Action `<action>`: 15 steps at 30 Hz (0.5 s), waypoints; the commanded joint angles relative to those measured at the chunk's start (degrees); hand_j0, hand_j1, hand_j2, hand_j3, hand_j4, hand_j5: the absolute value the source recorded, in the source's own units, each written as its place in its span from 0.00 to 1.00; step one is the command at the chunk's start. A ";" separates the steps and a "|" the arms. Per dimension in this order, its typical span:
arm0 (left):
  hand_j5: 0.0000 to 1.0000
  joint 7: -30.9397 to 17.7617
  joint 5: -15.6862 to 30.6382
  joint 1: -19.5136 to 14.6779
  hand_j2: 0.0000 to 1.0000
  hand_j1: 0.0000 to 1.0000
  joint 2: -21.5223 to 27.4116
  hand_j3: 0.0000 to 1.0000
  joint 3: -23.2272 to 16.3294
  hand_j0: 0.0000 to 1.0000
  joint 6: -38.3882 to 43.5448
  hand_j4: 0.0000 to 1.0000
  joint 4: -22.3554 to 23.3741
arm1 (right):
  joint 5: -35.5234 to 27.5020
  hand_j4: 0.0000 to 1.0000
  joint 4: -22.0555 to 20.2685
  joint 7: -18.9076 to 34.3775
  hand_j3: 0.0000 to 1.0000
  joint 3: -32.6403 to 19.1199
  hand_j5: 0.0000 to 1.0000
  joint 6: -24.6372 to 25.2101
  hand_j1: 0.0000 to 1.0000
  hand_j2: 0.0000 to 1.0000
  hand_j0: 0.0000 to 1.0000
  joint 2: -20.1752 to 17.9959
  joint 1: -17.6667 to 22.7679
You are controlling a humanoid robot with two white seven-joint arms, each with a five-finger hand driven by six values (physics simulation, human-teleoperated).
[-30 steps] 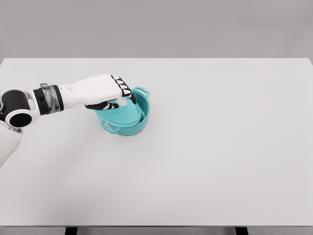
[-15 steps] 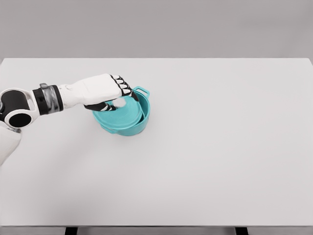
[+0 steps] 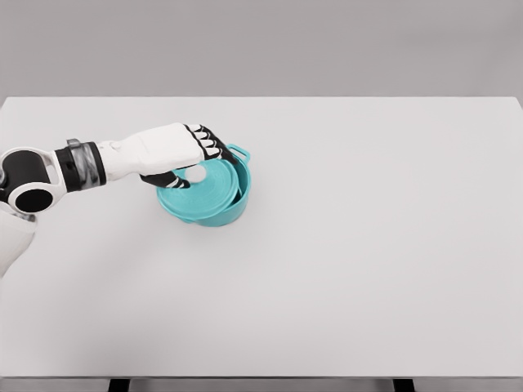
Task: Cover the pot with left arm
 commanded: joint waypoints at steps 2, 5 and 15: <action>0.90 0.03 0.34 0.00 0.90 0.90 -0.28 0.90 0.03 0.90 0.16 0.90 0.00 | 0.01 1.00 0.04 0.01 1.00 0.00 1.00 0.00 1.00 1.00 1.00 0.00 0.09; 0.95 0.03 0.34 -0.09 0.95 0.95 -0.37 0.95 0.12 0.95 0.16 0.95 0.09 | 0.01 1.00 0.04 0.01 1.00 0.00 1.00 0.00 1.00 1.00 1.00 0.00 0.09; 0.99 0.03 0.34 -0.62 0.99 0.99 -1.16 0.99 0.21 0.99 0.16 0.99 0.18 | 0.01 1.00 0.04 0.01 1.00 0.00 1.00 0.00 1.00 1.00 1.00 0.00 0.09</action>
